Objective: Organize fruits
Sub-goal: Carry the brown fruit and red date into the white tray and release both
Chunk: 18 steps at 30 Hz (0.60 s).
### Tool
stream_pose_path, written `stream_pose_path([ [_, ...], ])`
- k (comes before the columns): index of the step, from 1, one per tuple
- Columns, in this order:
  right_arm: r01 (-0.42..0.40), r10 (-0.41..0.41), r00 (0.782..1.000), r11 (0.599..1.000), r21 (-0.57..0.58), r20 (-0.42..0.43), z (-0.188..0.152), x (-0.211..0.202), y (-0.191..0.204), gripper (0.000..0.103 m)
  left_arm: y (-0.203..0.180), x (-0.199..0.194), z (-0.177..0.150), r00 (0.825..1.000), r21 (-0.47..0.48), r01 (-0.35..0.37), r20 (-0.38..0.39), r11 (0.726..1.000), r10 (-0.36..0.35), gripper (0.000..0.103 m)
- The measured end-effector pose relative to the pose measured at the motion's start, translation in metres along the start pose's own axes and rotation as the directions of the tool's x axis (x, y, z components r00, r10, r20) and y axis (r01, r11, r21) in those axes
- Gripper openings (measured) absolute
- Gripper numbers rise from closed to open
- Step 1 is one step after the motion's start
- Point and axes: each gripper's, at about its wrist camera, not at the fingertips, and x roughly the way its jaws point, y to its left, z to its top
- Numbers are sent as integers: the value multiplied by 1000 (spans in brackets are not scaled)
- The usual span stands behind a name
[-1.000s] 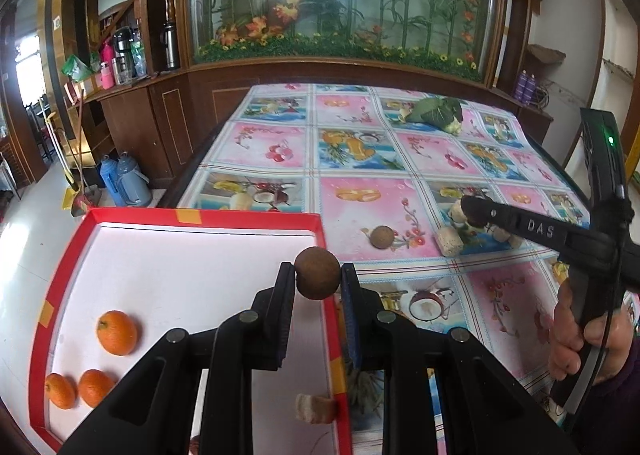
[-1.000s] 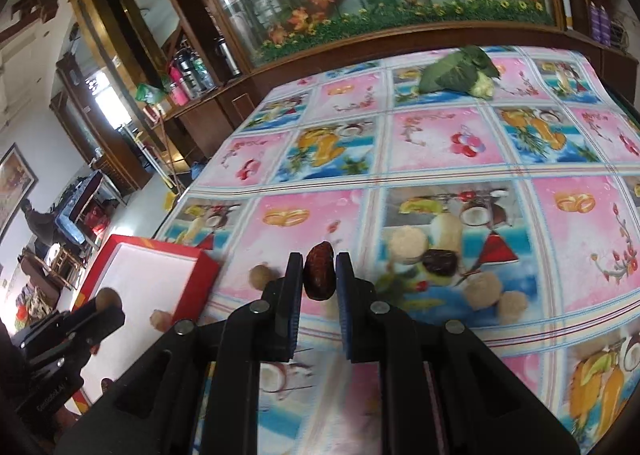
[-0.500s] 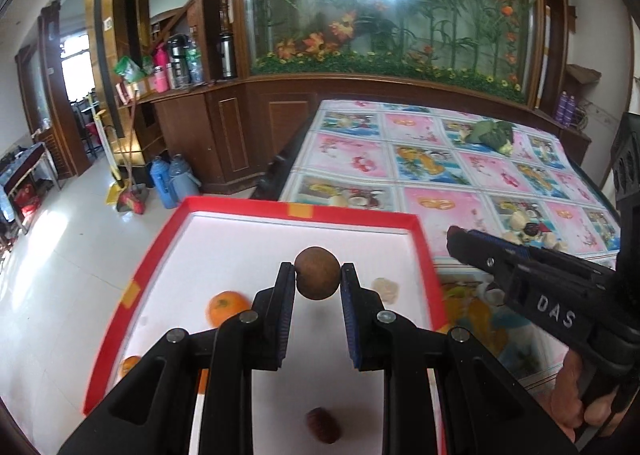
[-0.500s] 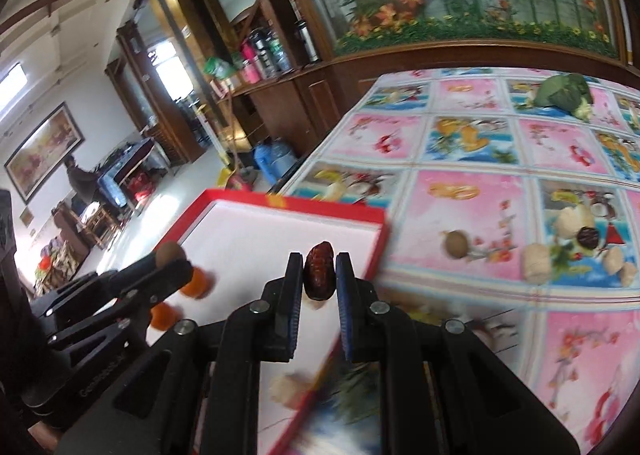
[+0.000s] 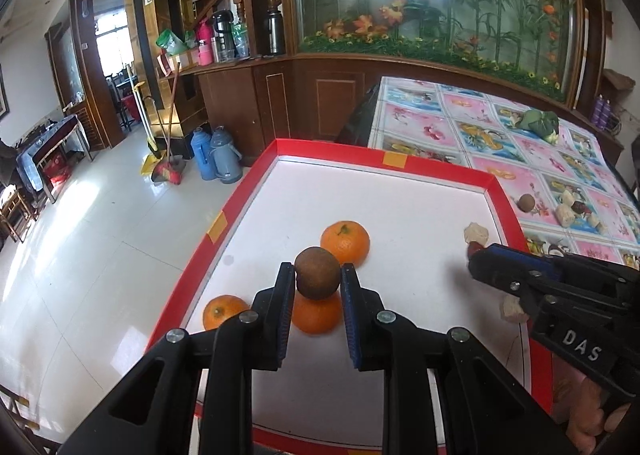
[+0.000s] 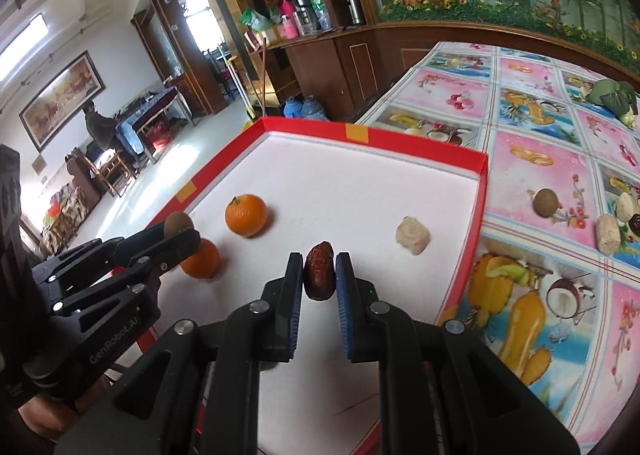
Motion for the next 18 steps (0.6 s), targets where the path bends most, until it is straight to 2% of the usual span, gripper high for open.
stream_pose_path([
  [4, -3, 3, 999, 1000, -2, -38, -3, 9, 2, 19, -7, 4, -2, 1000, 30, 3, -15, 1000, -2, 22],
  [7, -6, 6, 999, 1000, -2, -51, -5, 13, 0, 19, -10, 3, -3, 1000, 57, -27, -5, 998, 28, 22],
  [14, -13, 13, 997, 1000, 1, -79, -7, 18, -1, 19, -8, 4, -1, 999, 46, -52, -12, 998, 53, 24],
  [16, -11, 11, 996, 1000, -5, -84, -7, 18, -1, 19, -8, 5, 0, 998, 39, -57, -19, 998, 58, 29],
  [18, -22, 22, 995, 1000, -2, -94, -6, 18, -2, 19, -7, 5, 0, 997, 30, -68, -24, 997, 69, 44],
])
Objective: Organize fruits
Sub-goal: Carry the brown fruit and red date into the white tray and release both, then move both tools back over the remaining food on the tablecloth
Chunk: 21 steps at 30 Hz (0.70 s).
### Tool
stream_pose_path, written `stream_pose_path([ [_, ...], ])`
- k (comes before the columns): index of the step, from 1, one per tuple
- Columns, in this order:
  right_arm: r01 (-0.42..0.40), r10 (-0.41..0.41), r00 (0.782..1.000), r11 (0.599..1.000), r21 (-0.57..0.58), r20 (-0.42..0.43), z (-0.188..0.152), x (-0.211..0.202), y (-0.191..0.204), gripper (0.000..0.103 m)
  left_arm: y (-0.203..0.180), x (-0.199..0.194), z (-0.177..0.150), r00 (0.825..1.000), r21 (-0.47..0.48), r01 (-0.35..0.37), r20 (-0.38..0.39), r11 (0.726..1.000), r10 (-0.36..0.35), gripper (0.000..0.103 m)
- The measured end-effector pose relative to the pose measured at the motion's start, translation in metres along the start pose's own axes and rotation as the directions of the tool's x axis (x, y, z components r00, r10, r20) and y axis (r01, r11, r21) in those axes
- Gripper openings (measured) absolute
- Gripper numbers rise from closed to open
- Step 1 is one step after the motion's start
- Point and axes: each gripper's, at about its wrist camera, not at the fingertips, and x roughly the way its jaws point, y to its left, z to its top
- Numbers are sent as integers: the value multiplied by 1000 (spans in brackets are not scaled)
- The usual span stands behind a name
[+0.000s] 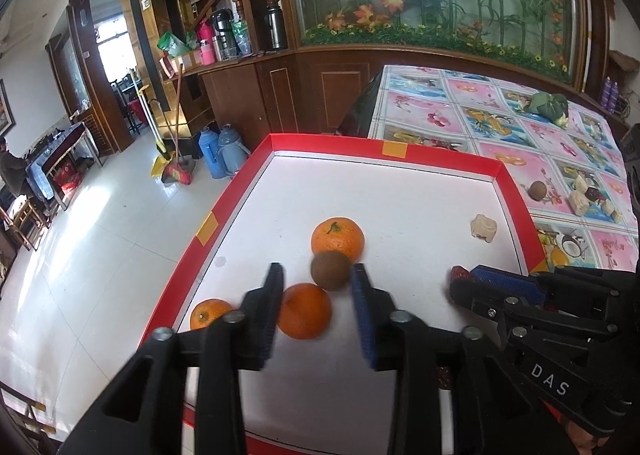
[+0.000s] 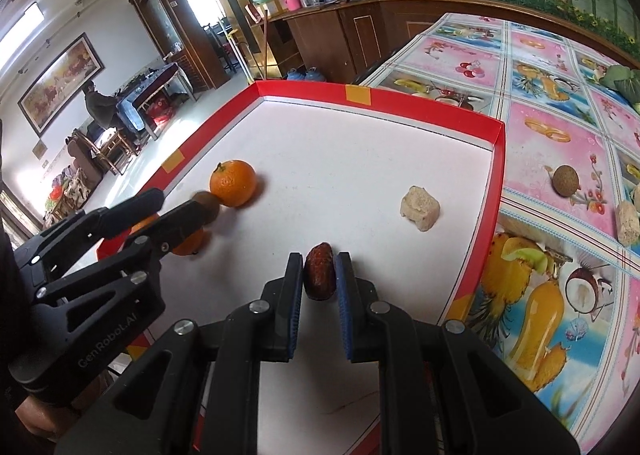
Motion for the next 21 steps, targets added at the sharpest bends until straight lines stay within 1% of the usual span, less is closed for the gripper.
stream_pose_path([
  [1, -10, 10, 1000, 1000, 9, 2, 0, -2, -1, 19, 0, -1, 0, 1000, -2, -7, 3, 1000, 7, 50],
  [3, -32, 32, 999, 999, 28, 13, 2, -6, -5, 19, 0, -2, 1, 1000, 0, -21, 5, 1000, 21, 53],
  [5, -42, 40, 998, 998, 37, 38, 3, -13, -9, 19, 0, -5, 2, 1000, -7, -28, 6, 1000, 28, 60],
  [9, -26, 22, 997, 998, 51, 80, 5, -27, -22, 19, -5, -6, 5, 999, -2, -35, 6, 999, 35, 62],
  [12, -23, 14, 995, 995, 98, 101, 8, -38, -43, 19, -13, -7, 6, 999, 10, -32, 4, 999, 32, 63],
  [16, -6, -13, 993, 987, 159, 119, 9, -51, -72, 19, -27, -7, 7, 1000, 36, -22, -2, 999, 23, 64],
  [21, 23, -57, 987, 976, 217, 149, 8, -72, -109, 19, -47, -10, 8, 1000, 77, -13, -9, 997, 14, 67],
])
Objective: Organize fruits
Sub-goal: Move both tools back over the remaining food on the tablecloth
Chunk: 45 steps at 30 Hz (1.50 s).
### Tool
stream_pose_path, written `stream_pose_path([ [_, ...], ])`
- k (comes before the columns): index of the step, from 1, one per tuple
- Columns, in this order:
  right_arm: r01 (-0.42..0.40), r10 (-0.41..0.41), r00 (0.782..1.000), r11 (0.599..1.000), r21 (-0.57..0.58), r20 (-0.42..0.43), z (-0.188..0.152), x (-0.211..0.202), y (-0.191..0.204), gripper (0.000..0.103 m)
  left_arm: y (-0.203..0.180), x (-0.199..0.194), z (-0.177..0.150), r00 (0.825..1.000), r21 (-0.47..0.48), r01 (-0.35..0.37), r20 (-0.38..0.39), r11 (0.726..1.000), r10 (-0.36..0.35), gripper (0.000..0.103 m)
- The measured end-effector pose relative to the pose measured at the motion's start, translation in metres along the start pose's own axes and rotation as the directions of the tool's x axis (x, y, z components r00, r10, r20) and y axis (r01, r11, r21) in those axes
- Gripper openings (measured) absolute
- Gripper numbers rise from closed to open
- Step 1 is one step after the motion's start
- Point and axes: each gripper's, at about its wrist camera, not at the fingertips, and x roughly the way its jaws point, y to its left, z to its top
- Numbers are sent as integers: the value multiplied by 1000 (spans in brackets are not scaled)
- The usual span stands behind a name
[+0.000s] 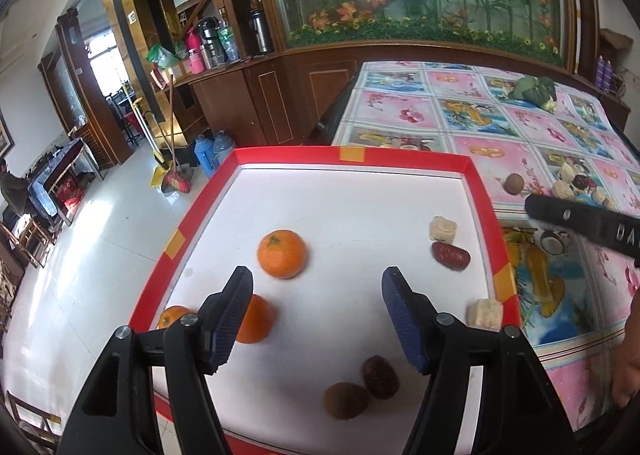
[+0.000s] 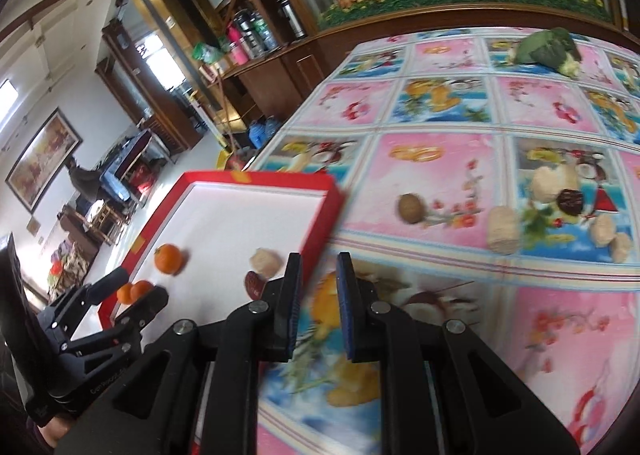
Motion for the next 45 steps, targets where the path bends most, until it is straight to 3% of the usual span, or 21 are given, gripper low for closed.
stream_pose_path([
  [12, 136, -152, 985, 976, 172, 85, 20, -62, -116, 19, -42, -7, 4, 1000, 80, 25, -6, 996, -24, 67],
  [21, 232, -256, 964, 940, 252, 70, 27, -85, -184, 19, -71, -6, 4, 998, 128, 69, -23, 989, -66, 68],
  [28, 226, -238, 970, 956, 187, 45, 30, -74, -177, 20, -93, -11, 11, 994, 164, 112, -18, 980, -111, 68],
  [32, 219, -226, 973, 967, 127, 38, 31, -66, -168, 55, -106, -15, 15, 991, 189, 134, -9, 973, -135, 68],
  [45, 259, -262, 965, 961, -92, -15, 30, -39, -154, 55, -116, -11, 18, 988, 196, 154, -33, 968, -151, 68],
])
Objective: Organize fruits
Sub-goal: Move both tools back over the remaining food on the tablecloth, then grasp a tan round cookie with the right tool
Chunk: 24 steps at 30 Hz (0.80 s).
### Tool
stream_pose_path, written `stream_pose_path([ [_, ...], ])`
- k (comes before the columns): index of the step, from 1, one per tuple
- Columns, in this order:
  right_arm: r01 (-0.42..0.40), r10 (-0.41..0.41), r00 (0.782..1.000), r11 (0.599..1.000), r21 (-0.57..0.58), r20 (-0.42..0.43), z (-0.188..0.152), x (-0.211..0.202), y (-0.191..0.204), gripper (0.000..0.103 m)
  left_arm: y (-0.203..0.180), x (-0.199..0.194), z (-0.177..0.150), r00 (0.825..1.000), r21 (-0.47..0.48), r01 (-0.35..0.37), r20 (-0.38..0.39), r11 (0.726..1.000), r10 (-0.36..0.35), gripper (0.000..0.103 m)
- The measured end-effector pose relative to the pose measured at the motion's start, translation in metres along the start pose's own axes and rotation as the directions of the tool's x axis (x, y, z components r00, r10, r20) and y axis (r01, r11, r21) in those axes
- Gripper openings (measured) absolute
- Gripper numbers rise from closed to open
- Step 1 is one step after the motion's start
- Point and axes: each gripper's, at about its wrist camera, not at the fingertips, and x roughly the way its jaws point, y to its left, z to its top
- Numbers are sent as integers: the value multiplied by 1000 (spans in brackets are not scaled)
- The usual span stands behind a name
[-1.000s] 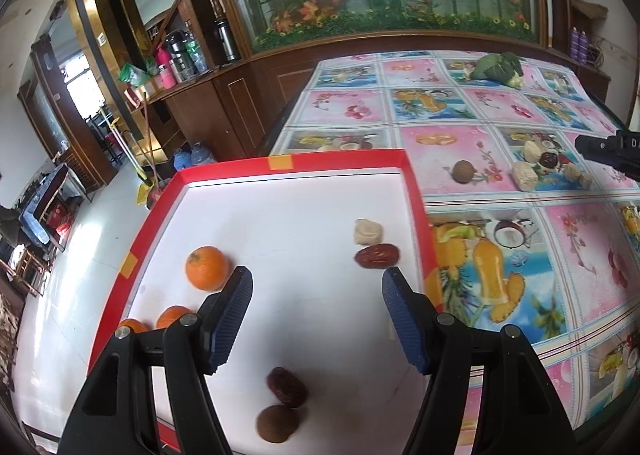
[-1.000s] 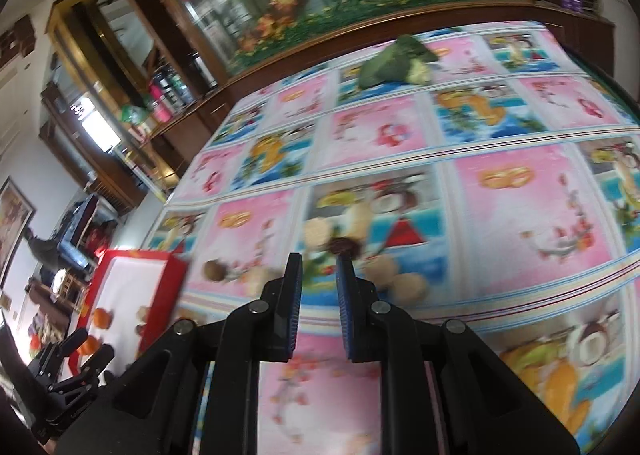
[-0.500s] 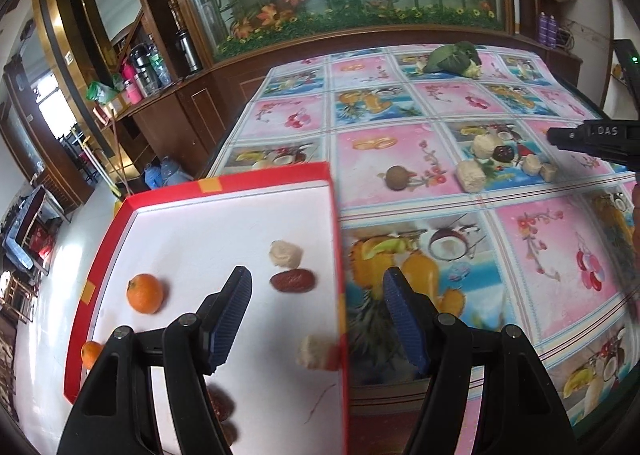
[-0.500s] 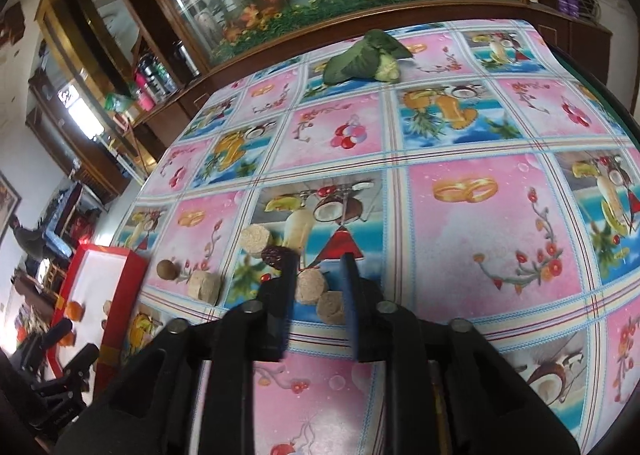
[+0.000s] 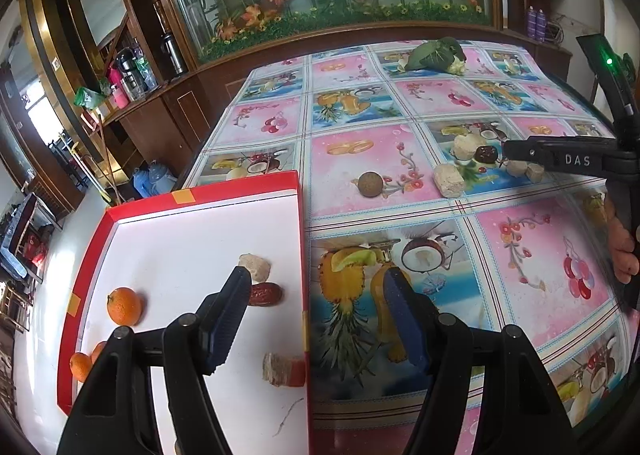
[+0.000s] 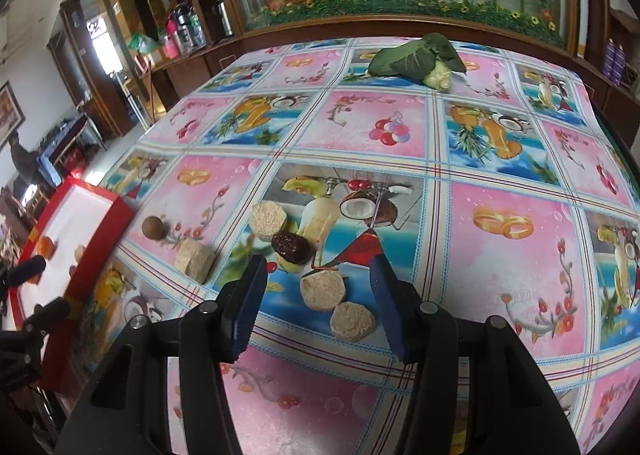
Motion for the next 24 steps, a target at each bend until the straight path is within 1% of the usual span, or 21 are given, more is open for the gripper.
stream_pose_path([
  [7, 36, -39, 999, 997, -68, -36, -4, 13, 7, 55, -11, 3, 5, 1000, 21, 10, 0, 1000, -10, 68],
  [10, 39, -42, 999, 996, -77, -34, -5, 15, 8, 52, -15, 5, 6, 1000, 25, 16, -4, 1000, -16, 68],
  [13, 45, -47, 998, 996, -77, -31, -4, 14, 7, 47, -18, 7, 6, 1000, 30, 20, -7, 999, -20, 68],
  [18, 62, -65, 997, 995, -79, -30, -3, 14, 5, 28, -19, 11, 9, 999, 34, 28, -17, 999, -27, 68],
  [24, 62, -63, 998, 995, -82, -13, -2, 11, 6, 27, -5, 24, 26, 998, -13, 48, -35, 999, -49, 68],
])
